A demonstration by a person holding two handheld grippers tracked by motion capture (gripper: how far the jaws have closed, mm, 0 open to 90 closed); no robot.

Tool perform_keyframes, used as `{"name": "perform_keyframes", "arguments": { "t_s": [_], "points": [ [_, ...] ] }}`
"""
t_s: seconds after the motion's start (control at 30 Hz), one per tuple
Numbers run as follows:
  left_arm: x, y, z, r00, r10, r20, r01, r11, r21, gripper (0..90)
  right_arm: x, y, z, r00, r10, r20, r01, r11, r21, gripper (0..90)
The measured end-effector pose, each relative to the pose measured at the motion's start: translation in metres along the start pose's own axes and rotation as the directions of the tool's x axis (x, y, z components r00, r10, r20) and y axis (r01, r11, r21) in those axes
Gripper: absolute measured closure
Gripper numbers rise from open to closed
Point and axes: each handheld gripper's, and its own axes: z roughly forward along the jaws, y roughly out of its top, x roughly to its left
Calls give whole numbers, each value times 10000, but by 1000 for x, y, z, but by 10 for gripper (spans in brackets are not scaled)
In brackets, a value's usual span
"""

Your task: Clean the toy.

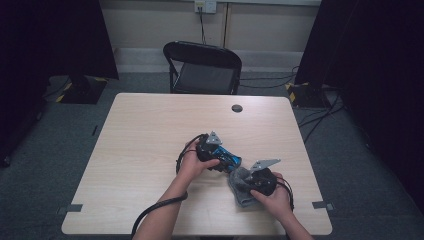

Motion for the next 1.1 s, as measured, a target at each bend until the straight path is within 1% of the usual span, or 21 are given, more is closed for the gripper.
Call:
{"name": "perform_keyframes", "arguments": {
  "t_s": [0.1,0.27,0.3,0.33,0.37,0.53,0.57,0.67,0.73,0.77,0.8,0.83,0.93,1.03,1.07,1.1],
  "points": [
    [0,1,0,10000,20,3,-20,10000,44,12,2,1,1,10000,-82,1,82,10000,34,756],
    [0,0,0,10000,6,3,-6,10000,38,11,5,2,2,9999,-85,-126,85,10000,9,756],
    [0,0,0,10000,4,4,-4,10000,25,12,6,2,3,9997,-189,-174,189,9998,37,756],
    [0,0,0,10000,4,4,-4,10000,25,12,6,2,3,9997,-189,-174,189,9998,37,756],
    [0,0,0,10000,5,2,-5,10000,30,11,8,2,3,9993,-229,-284,231,9997,49,756],
    [0,1,0,10000,0,7,0,10000,30,12,10,3,3,9979,-358,-531,361,9993,42,756],
    [0,0,0,10000,-5,1,5,10000,27,11,13,4,3,9967,-475,-653,477,9989,17,756],
    [0,0,0,10000,-54,-5,54,10000,-27,12,16,5,1,9956,-601,-725,599,9982,-42,756],
    [0,0,0,10000,-35,3,35,10000,-30,12,18,8,-4,9960,-701,-551,696,9975,-102,755],
    [0,0,0,10000,-28,3,28,10000,-38,12,17,10,-10,9959,-694,-575,677,9972,-304,755],
    [0,0,0,10000,-28,3,28,10000,-38,12,17,10,-10,9959,-694,-575,677,9972,-304,755],
    [0,0,0,10000,-29,0,29,10000,-43,12,14,11,-17,9970,-621,-453,602,9973,-430,755],
    [0,0,0,10000,-19,4,19,10000,-35,12,8,10,-27,9983,-471,-352,447,9969,-649,755],
    [0,-1,0,10000,-15,-4,15,10000,-73,12,1,8,-37,9995,-212,-227,191,9957,-905,755],
    [0,-1,0,10000,-15,-4,15,10000,-73,12,1,8,-37,9995,-212,-227,191,9957,-905,755],
    [0,-1,0,10000,-16,-6,16,10000,-69,12,-2,8,-40,9997,-128,-203,106,9947,-1025,755]
  ]
}}
